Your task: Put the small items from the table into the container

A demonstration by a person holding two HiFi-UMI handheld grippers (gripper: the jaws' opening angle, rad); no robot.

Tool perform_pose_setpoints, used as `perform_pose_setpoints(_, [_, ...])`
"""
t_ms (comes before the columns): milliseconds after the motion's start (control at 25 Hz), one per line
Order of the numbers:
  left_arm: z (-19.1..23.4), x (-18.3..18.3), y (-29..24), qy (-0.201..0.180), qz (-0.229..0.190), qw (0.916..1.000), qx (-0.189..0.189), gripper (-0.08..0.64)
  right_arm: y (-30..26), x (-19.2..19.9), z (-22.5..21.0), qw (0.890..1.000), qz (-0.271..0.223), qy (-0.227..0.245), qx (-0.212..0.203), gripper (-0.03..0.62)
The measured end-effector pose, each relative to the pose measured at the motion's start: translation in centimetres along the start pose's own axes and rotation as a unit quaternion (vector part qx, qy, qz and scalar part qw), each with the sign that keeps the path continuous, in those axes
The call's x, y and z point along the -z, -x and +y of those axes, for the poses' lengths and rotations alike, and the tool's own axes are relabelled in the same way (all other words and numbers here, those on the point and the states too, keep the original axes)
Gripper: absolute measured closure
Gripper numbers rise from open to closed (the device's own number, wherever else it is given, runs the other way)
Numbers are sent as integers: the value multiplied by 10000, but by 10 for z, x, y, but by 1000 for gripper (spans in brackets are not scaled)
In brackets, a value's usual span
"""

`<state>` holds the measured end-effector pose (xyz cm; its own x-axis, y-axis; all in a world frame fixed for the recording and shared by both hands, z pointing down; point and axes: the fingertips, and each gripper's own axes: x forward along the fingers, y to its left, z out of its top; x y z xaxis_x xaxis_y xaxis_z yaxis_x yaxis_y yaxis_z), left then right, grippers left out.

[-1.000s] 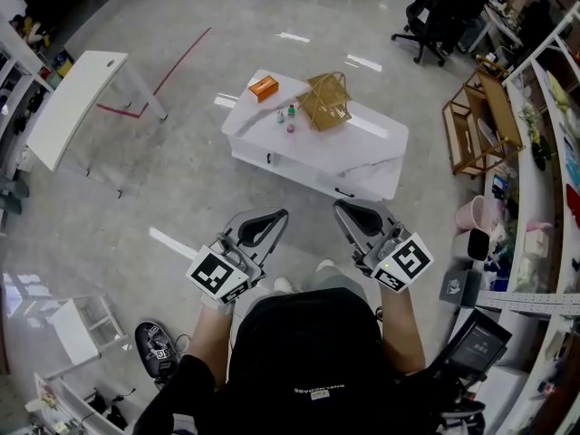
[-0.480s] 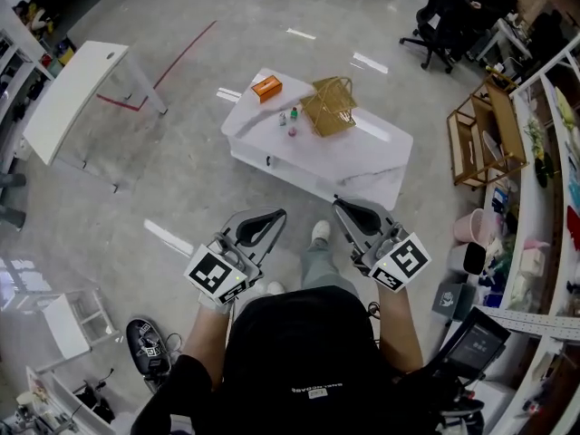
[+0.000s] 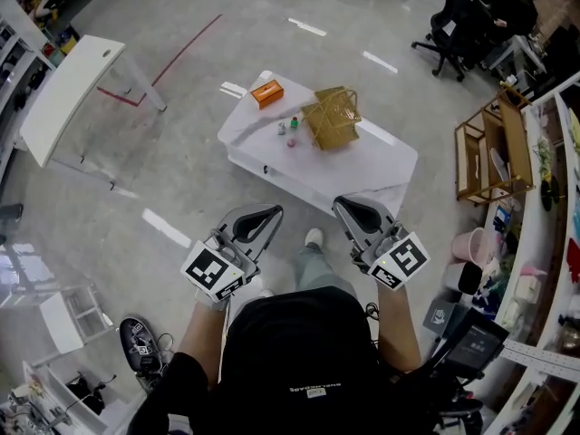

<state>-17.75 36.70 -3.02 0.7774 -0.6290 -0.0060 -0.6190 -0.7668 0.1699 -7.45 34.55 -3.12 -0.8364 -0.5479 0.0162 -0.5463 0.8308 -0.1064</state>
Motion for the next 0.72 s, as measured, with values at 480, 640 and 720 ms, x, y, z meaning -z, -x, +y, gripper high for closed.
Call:
perform_pose_setpoints(480, [52, -16, -115, 28, 88, 9996, -280, 555, -27, -12, -120, 9993, 7, -173, -332, 581])
perform_pose_setpoints(640, [64, -18, -154, 14, 119, 9993, -360, 555, -30, -16, -160, 9988, -15, -228, -431, 581])
perform_pose_setpoints(720, [69, -18, -172, -18, 133, 9991, -394, 555, -30, -17, -180, 9985, -35, -261, -480, 581])
